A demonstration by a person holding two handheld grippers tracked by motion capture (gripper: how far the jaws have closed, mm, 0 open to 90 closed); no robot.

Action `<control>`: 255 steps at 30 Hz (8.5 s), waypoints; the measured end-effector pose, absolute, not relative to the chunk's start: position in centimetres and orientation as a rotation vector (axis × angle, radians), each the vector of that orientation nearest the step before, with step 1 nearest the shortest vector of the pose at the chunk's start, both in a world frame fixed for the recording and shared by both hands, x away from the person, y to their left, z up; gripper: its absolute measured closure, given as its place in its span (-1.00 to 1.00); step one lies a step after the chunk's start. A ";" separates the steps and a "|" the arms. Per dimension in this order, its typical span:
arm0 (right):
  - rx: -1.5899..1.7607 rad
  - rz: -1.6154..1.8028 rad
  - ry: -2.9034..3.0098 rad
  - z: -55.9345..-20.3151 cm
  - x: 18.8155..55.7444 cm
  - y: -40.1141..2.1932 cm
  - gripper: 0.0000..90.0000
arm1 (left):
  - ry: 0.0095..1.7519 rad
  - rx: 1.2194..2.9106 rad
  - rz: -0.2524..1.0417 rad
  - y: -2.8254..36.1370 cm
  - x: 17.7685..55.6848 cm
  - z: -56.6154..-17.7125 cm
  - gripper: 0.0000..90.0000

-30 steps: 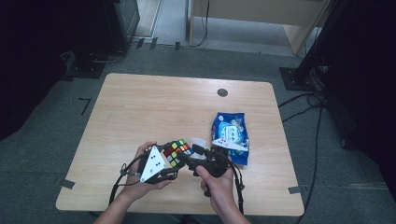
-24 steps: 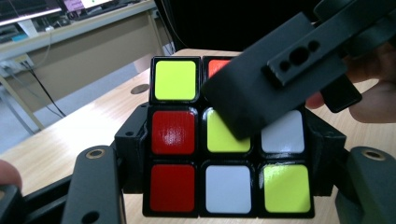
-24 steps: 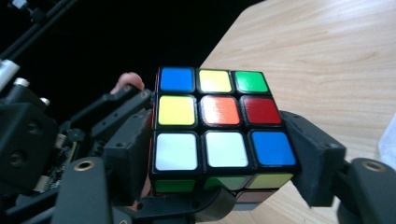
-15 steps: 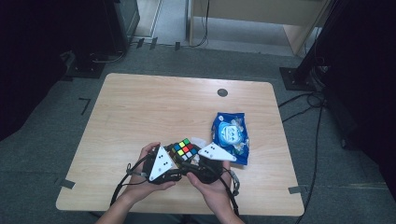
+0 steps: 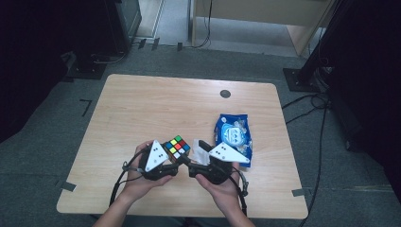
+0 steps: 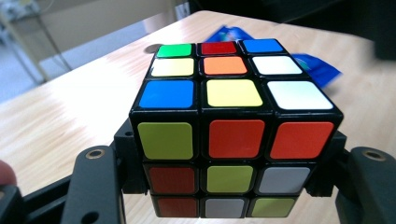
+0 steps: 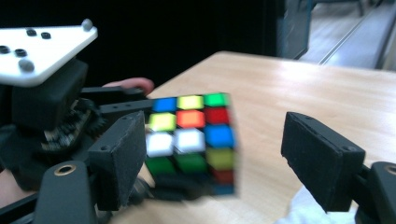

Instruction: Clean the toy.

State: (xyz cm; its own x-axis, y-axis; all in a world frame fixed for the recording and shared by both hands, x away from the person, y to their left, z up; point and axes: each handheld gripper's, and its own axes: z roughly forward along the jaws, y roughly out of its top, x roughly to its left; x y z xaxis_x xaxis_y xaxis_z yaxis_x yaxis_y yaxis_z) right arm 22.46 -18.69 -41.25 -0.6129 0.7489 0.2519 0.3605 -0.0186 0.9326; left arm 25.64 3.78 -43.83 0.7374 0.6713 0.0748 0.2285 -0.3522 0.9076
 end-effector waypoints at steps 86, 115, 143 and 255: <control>1.176 1.007 2.341 -51.4 27.5 -21.5 0.67 | 0.738 1.862 0.428 5.9 26.7 -43.1 -0.24; 0.899 1.681 2.081 -40.6 21.6 -19.0 0.96 | 0.525 1.871 0.496 3.0 24.8 -44.8 -0.25; 0.970 1.667 1.978 -41.3 22.2 -20.0 0.94 | 0.459 1.850 0.541 3.7 24.5 -44.6 -0.24; 1.610 0.944 1.928 -52.4 21.0 -40.2 -1.00 | 1.502 1.974 0.659 19.7 23.8 -51.6 -0.81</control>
State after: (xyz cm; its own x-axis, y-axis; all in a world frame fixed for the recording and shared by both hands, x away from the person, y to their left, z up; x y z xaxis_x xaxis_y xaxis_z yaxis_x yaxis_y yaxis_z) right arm 21.05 -40.21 -52.42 -0.2137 0.9734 0.0819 0.6618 0.0826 0.7451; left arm 23.85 19.66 -51.59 0.2488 0.9675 0.0449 0.6882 -0.2092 0.6947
